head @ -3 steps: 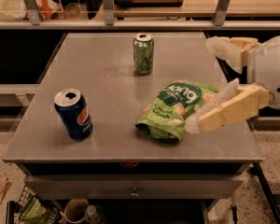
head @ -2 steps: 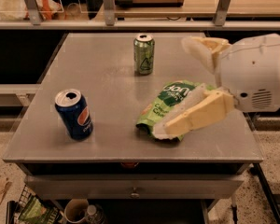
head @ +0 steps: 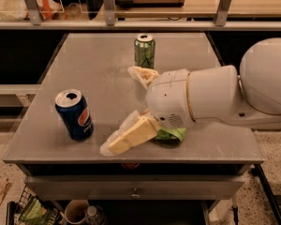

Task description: Knock pepsi can over

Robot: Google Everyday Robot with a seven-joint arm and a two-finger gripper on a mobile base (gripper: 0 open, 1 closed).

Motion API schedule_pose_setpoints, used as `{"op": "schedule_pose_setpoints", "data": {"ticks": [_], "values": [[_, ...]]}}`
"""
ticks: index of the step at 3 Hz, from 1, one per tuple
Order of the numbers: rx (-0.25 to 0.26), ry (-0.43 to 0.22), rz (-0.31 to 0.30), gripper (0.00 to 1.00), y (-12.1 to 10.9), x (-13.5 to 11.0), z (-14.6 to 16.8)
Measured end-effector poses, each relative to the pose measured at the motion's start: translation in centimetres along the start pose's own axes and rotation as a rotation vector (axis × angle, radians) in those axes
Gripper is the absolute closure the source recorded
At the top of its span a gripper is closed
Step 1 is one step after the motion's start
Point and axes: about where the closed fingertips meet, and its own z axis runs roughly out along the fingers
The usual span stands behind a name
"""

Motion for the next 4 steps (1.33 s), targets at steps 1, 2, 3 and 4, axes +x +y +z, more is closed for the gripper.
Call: {"op": "schedule_pose_setpoints", "data": {"ticks": [1,2,3,4], "values": [[0.000,0.000,0.000,0.00,0.0,0.0,0.0],[0.046,0.013,-0.006,0.00,-1.1,0.1,1.4],[0.097,0.036,-0.016,0.00,-2.8,0.3,4.2],[0.083,0.034,-0.002,0.00,-3.3,0.3,7.1]]}}
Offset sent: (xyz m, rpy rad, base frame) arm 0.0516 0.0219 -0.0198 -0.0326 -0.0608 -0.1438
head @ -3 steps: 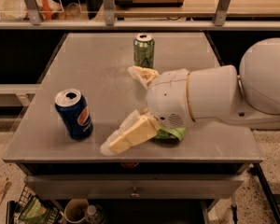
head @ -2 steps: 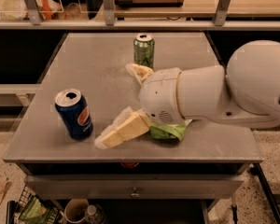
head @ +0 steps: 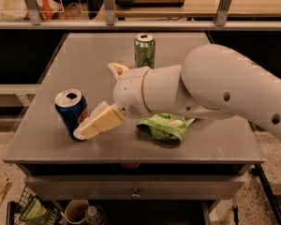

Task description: Knock pepsi can over

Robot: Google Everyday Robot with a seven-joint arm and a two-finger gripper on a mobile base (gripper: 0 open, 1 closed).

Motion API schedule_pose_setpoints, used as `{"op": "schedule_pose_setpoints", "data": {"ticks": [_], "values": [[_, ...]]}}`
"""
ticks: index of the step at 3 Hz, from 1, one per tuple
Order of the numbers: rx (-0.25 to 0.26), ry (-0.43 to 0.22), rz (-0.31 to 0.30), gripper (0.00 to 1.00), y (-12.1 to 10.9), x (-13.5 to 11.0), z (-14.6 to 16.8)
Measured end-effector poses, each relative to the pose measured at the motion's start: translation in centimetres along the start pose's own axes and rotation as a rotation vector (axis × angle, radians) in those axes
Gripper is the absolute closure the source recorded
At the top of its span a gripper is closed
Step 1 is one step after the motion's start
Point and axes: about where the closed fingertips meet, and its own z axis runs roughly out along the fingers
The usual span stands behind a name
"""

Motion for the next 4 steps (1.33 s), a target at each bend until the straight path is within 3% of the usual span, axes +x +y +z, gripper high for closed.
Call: {"op": "schedule_pose_setpoints", "data": {"ticks": [3,4], "values": [[-0.112,-0.089,0.102,0.00,3.2,-0.7,5.2],[-0.123,-0.097,0.119,0.00,4.5,-0.5,6.1]]}}
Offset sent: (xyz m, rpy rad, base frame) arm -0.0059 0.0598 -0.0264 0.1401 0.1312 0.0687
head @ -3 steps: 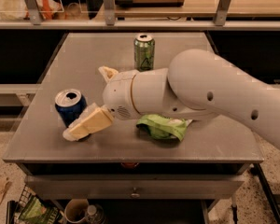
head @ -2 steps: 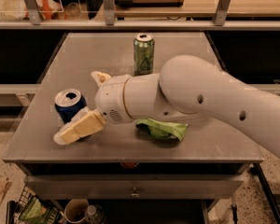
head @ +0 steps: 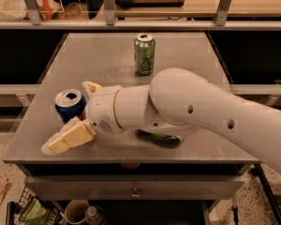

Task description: Knock pepsi can over

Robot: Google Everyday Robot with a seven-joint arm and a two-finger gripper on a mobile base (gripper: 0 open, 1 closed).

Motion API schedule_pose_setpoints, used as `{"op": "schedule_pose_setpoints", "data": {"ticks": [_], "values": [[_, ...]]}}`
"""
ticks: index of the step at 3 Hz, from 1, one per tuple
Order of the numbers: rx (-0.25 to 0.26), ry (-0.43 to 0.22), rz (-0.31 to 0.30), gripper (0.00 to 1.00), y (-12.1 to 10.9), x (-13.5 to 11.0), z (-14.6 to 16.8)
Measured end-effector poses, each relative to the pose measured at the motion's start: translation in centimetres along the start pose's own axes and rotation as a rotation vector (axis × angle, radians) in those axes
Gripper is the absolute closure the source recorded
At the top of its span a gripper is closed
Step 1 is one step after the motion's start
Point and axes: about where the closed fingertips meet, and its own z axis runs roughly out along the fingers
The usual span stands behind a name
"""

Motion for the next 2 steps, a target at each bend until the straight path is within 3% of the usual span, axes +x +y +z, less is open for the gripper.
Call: {"op": "schedule_pose_setpoints", "data": {"ticks": [2], "values": [[0.013,-0.027,-0.073,0.41,-1.02,-0.64,1.23]]}}
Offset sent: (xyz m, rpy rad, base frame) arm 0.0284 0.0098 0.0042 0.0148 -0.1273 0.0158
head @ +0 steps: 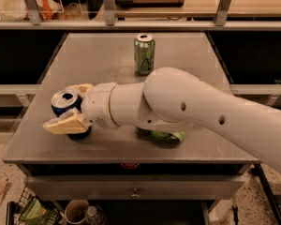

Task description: Knock pepsi can over

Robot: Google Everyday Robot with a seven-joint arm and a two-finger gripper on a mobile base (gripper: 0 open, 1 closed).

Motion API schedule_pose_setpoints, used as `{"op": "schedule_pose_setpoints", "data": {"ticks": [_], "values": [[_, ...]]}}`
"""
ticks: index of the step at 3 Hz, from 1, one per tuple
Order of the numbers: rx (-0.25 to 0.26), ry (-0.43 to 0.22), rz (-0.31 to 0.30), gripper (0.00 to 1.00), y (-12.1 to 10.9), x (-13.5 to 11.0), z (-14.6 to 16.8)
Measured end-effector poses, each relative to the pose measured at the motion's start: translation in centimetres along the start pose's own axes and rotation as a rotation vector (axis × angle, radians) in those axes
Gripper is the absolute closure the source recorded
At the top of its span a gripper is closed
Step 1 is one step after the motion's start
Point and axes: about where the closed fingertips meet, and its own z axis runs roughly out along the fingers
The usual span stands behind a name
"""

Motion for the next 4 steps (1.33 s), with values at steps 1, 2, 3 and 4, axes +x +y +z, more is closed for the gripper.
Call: {"op": "schedule_pose_setpoints", "data": {"ticks": [1,2,3,4], "values": [[0.001,0.012,-0.049,0.64,-1.3,-0.8,-0.3],[-0.003,0.044,-0.123,0.88,-2.6,-3.3,-1.2],[-0.034,0.139,-0.215,1.00,-4.6,-8.0,-2.7],[-0.056,0.290,-0.269,1.00,-7.0,-9.2,-3.7]]}}
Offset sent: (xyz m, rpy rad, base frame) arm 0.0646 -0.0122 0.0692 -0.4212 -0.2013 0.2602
